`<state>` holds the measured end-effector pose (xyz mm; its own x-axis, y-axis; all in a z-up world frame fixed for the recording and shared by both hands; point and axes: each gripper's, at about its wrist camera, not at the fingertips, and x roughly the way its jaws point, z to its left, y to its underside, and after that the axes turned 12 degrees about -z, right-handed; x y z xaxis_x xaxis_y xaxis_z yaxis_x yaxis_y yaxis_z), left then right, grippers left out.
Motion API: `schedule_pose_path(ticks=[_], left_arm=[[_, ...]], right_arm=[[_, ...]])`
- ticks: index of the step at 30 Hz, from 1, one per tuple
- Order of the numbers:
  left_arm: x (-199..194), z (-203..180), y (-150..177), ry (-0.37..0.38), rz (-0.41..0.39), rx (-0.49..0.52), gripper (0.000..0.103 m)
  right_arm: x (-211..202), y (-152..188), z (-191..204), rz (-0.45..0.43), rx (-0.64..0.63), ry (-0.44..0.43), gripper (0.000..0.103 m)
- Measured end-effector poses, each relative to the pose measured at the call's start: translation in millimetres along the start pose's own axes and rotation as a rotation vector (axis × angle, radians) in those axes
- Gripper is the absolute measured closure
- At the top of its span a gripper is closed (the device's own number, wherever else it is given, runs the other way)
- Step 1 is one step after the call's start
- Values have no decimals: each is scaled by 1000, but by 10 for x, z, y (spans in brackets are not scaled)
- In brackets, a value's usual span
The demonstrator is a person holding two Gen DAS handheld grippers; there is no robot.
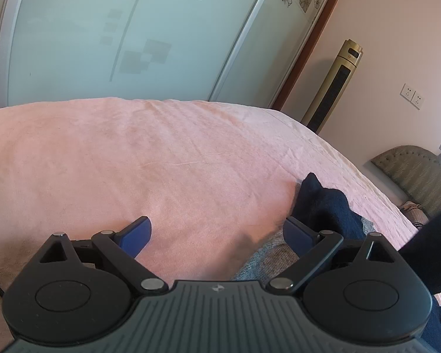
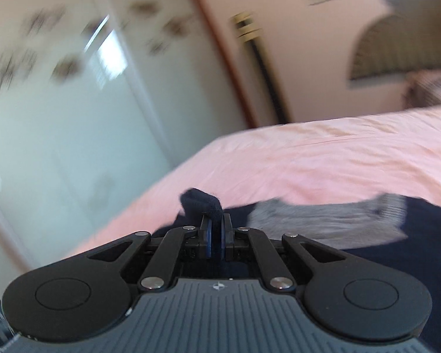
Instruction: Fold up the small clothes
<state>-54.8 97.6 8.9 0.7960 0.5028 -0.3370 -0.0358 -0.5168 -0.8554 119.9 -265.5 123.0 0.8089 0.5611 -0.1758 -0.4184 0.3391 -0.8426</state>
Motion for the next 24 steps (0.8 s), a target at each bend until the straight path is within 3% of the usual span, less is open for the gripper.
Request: schedule_pose_path(ticks=[3,6,8,9,10,11,13,14,15,19,21,22,23,24], left_arm=[[-1,0,1,0,0,0,6],[1,-10,1,-2,0,8,5],[-1,-22,1,-6,0,20,5],[-2,-36,-9,-6,3,29,5],[6,-51,-23,-5,14,41,5],[26,-85,-56,-1,33,60,5],[83,-127,-151,30,53,69,5],[123,-153,-212,44,59,67,5],[197,-204,-287,67,70,70,5],[560,-526,-494,191,142,148,5],[633,-719,-510,175,100,213,5],[637,-788,-514,162,82,237,5],[627,-833,-519,162,74,247,5],[611,-848,-519,177,74,246,5]], right_arm=[[-324,15,-630,-11,150,149,94],[-458,182,-1056,36,234,281,93],[-448,299,-1192,100,327,286,85],[-472,328,-1210,87,345,273,85],[-483,335,-1205,78,344,258,80],[-491,336,-1209,75,351,242,62],[-492,281,-1233,54,381,199,41],[-478,236,-1256,49,389,181,33],[-447,181,-1284,52,390,177,32],[-228,13,-1396,73,375,190,32],[-77,0,-1436,101,382,193,35],[-3,12,-1433,115,364,206,54],[66,27,-1402,134,319,235,93],[102,38,-1331,144,254,260,92]])
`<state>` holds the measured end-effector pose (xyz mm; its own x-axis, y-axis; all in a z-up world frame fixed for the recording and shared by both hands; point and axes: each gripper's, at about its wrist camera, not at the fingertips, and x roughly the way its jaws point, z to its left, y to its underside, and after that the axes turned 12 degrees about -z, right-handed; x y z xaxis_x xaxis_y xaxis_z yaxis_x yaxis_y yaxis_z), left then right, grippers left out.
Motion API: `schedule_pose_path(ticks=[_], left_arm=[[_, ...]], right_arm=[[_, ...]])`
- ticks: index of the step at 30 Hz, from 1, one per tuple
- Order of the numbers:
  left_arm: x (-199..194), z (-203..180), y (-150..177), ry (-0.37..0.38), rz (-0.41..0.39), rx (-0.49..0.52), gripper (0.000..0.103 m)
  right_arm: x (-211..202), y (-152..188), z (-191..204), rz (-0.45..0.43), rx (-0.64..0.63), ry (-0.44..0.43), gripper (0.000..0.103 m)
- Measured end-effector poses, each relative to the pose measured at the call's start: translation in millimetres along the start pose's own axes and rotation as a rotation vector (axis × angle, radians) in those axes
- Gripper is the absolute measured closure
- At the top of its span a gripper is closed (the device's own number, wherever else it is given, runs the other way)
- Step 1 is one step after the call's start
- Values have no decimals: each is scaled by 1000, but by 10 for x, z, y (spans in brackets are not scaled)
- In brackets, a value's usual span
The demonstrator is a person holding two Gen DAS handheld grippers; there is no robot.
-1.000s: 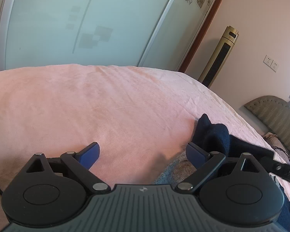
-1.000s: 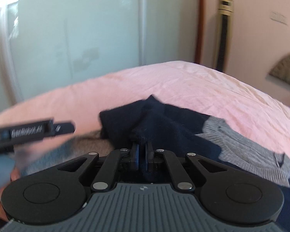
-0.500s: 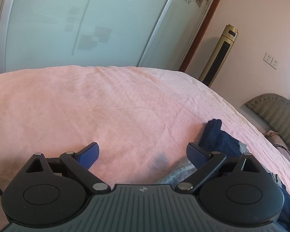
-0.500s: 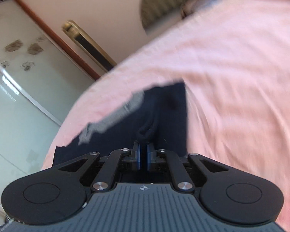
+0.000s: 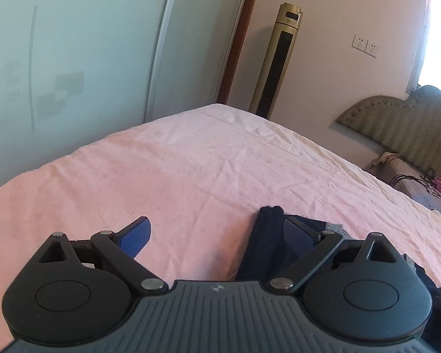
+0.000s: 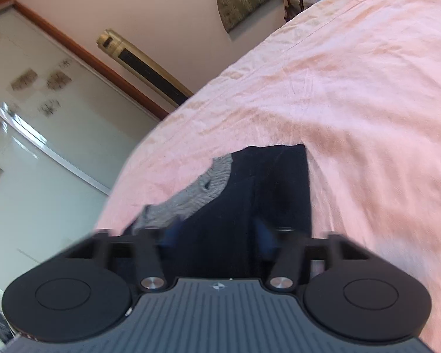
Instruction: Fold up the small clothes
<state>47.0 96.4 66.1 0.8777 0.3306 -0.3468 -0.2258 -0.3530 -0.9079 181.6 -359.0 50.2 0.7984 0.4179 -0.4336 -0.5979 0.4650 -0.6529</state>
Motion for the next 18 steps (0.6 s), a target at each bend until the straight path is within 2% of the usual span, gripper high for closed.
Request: schedule_pose_path(ticks=[3,4,6,7,9,11,12,15,16,17,18], left_arm=[[-11,5,30,36,-1,22,5],[19,-2,47,45,2,46,5],[138,-42,72,58,14,115,5],[221,-67,81,67,30,143,5],[447,-86,78,98,94,169,5],[665,-92,63,113,151,181,5],[794,-109,63,142,189,186,5],[1116,-183,97,211,302,170,6],[1185,-228,129,232,320,179,8],[1200,-307,164,220,297,229,18],[1203,-389,195,200,278,290,44]], right_arm=[[-230,37,119,-79,-120,11,92],[-278,43,68,-82,-123,24,92],[-234,90,-67,-21,-129,48,92],[-261,100,-110,-32,-127,33,92],[-371,13,-141,-58,-92,26,71],[-504,-123,-171,-151,-79,18,31],[-521,-191,-195,-179,-86,37,26],[-250,-402,-370,-111,-65,113,29],[-144,-433,-421,-77,-47,111,34],[-43,-439,-439,-44,-41,104,44],[56,-421,-424,-12,-50,94,48]])
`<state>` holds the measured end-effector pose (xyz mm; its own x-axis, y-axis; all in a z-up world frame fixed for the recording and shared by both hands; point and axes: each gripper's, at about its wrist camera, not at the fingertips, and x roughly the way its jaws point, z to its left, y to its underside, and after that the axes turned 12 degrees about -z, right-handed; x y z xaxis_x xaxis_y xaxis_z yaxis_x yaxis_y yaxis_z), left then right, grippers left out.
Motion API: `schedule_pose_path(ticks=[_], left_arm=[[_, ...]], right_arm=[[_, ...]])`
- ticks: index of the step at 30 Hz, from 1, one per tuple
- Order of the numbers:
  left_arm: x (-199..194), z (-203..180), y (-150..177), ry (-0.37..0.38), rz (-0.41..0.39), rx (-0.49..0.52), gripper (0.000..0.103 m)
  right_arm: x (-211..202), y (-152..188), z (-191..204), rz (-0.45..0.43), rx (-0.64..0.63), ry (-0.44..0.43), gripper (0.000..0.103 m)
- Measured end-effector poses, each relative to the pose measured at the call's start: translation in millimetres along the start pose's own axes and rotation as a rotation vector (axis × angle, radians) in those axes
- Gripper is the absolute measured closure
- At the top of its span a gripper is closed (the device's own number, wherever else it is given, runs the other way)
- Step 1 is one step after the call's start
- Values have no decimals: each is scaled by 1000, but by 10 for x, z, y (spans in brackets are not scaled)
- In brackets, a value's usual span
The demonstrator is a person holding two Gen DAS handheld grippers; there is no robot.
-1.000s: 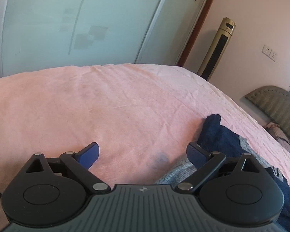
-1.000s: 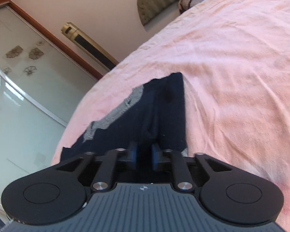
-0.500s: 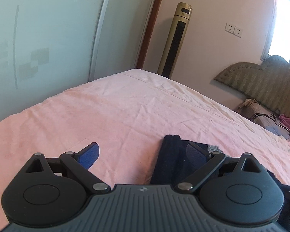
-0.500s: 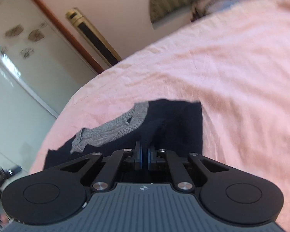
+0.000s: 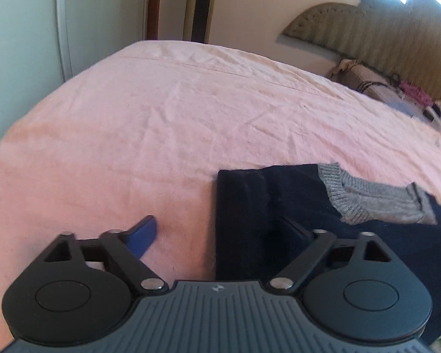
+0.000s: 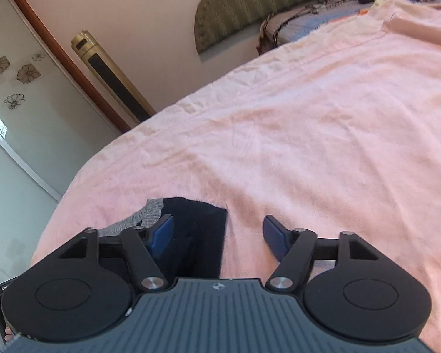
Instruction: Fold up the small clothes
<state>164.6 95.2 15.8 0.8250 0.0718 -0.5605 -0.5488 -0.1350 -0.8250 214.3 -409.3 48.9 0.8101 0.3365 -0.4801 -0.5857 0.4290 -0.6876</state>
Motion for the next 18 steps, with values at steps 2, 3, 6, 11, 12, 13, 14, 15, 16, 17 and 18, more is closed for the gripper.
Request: schedule_pose_path(ticks=[2,3,6,11,12,13,14,15,16,17,18], left_arm=[[-5,-101,-19,12,-11,51,84],[-21,-128,-47,23,-2,55,92],[-15,-195,9,-67,-34,139,93],[-179,-262,68,-109,-92,191,92],[-263,-240,60,-113,-99,184,89],[-374,-231,67,-127,-115,187,88],[-497,-226,77,-140,-146,182,88],[-665,-222,90,-123,-202,165,86],[-780,-260,107,-78,-248,157,85],[-831,-333,121,-40,-264,163,76],[-809,-486,135,-7,-249,190,56]], right_arm=[[106,44,99,29,-69,-6,90],[125,62,155,37,-115,11,91],[30,38,116,-5,-129,20,92],[-5,131,60,-29,-71,33,90],[-50,114,71,-32,-52,30,85],[-146,87,100,-57,-43,40,74],[-264,69,137,-96,-53,41,71],[-408,58,207,-138,-78,27,71],[-506,63,290,-153,-102,1,71],[-560,92,384,-147,-122,-33,71],[-564,136,517,-121,-151,-71,70]])
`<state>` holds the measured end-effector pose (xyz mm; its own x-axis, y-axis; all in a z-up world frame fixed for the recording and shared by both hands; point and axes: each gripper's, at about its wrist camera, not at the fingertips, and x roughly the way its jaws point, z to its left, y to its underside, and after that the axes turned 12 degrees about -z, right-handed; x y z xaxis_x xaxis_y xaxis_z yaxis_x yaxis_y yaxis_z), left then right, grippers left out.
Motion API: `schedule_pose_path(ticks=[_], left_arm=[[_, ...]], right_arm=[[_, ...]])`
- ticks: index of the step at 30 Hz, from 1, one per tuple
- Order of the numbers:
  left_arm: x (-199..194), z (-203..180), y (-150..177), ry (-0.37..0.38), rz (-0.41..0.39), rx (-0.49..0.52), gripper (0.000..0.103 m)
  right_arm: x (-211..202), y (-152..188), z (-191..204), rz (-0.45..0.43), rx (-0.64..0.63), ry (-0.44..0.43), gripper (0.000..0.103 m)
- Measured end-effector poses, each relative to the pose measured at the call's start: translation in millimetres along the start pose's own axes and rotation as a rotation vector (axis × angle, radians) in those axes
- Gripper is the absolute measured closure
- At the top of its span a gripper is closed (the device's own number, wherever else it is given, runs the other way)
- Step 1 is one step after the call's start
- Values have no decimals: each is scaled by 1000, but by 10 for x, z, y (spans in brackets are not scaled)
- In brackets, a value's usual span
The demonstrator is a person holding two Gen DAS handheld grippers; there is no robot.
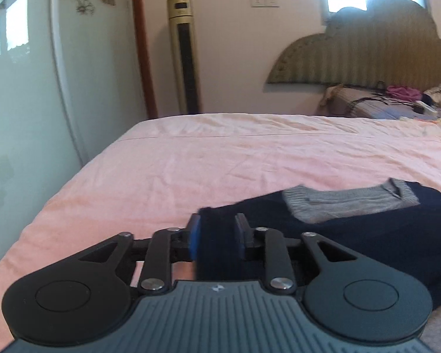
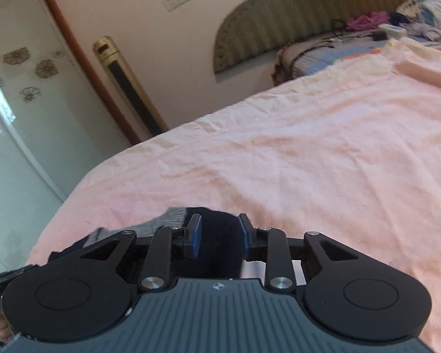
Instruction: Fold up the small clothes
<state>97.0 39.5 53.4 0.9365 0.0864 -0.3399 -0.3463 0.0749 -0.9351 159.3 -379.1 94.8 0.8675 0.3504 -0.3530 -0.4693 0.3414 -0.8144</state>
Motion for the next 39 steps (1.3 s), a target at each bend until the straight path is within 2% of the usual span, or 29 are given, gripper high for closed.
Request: schedule_pose_path(ticks=[2,4,6,9,11,14,15,16,17,18,20,21,23,24,26,27,28,29,30,31,32,34,36,37,38,39], left_arm=[[152,-261,53,35,57,53,28],[319,-406,184,12,114,85,29],[356,-308,293,23,109,40,28],[388,-111,381,68,103,-30,27],[409,-142,365,46,106,-22,25],[175,-228,321,-6,79,18,27],[17,-201,321,18,70,-1,27],[-146,-171,335,73,63,-16,27],[-271,-155,373,121,60,-23,27],[-339,-161,426,140,71,-24,27],[-332,-199,528,133,101,-7,25],[-298,-183,562,132,100,-22,22],[-213,-95,549,136,124,-51,14],[-177,-70,541,135,128,-46,13],[-231,-59,507,117,133,-25,13],[-314,-51,489,98,130,-24,15],[-426,-27,483,91,122,-33,15],[-531,-5,487,115,114,-44,14],[-613,5,504,147,113,-49,14],[-664,0,529,160,123,-47,14],[-677,-14,573,156,140,-37,14],[-635,-40,712,114,160,13,12],[-657,8,726,109,148,-3,12],[-673,21,700,82,161,-7,12],[-732,52,669,77,167,-22,13],[-813,85,653,94,164,-41,13]], right_arm=[[140,114,260,57,-57,-41,51],[353,279,435,96,-122,-12,39],[494,433,460,109,-183,48,40],[406,535,395,53,-276,67,49],[367,529,262,33,-219,45,49],[380,492,357,59,-263,65,48],[302,458,385,65,-236,80,48],[183,425,390,60,-184,77,45],[15,402,382,44,-118,37,40],[-161,417,382,28,-79,-26,37],[-296,507,431,42,-76,-63,18],[-279,584,456,71,-100,-48,18],[-212,725,458,101,-166,-17,24],[-221,777,450,73,-215,-29,24],[-245,772,407,68,-202,-37,27],[-253,746,406,73,-192,-27,29],[-273,718,423,80,-193,-2,35],[-333,694,454,83,-186,23,36],[-424,681,482,80,-172,29,33],[-508,692,511,81,-170,-5,31],[-563,722,534,88,-180,-35,24],[-571,842,517,125,-235,5,18],[-596,922,408,96,-294,32,20],[-597,902,317,96,-287,93,19],[-635,864,262,86,-268,114,23],[-684,827,227,99,-238,120,23]])
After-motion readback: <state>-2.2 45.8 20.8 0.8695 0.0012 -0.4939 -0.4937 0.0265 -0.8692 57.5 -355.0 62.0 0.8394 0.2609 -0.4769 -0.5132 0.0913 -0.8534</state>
